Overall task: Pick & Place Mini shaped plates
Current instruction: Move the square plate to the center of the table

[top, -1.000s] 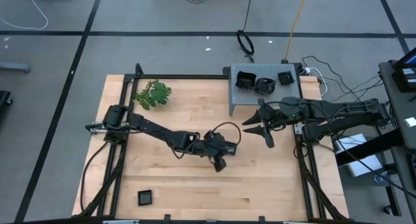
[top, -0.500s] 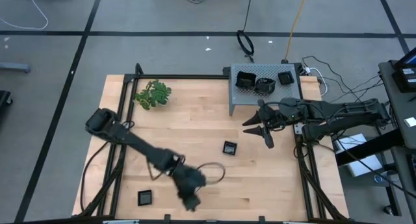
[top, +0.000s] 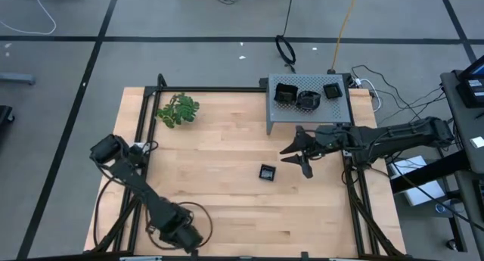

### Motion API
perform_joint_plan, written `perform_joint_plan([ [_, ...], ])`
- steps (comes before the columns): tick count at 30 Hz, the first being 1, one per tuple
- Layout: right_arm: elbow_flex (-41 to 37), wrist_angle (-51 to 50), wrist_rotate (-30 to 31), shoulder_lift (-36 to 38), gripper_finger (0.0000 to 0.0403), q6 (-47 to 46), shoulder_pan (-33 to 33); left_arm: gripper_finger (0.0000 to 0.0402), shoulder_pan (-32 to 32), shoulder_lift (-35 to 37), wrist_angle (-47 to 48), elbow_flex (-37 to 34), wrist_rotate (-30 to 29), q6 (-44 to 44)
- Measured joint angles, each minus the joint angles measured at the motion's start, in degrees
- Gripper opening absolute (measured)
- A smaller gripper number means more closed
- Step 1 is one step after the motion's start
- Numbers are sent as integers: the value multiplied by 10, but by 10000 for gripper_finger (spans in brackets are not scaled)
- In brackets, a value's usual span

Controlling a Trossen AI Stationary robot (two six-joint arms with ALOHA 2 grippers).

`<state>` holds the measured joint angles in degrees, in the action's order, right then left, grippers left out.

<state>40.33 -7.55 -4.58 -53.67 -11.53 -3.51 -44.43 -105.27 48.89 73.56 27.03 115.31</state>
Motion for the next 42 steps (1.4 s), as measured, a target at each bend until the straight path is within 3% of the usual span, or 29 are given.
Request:
perform_joint_plan([
  [5, -11, 48, -2, 0, 116, 3, 0, 42, -25, 0, 2, 0, -76, 127],
  [11, -11, 77, -2, 3, 116, 23, 0, 55, -30, 0, 28, 0, -76, 199],
  [19, -11, 78, -2, 5, 116, 28, 0, 147, -3, 0, 97, 0, -68, 204],
  [25, -11, 78, -3, 6, 116, 20, 0, 193, 3, -6, 93, 0, -132, 202],
  [32, -11, 78, -61, 11, 116, 8, -8, 177, 4, -62, 95, -1, -61, 200],
  [42, -11, 94, -60, 18, 116, 6, -28, 96, 5, -88, 92, 2, -59, 198],
])
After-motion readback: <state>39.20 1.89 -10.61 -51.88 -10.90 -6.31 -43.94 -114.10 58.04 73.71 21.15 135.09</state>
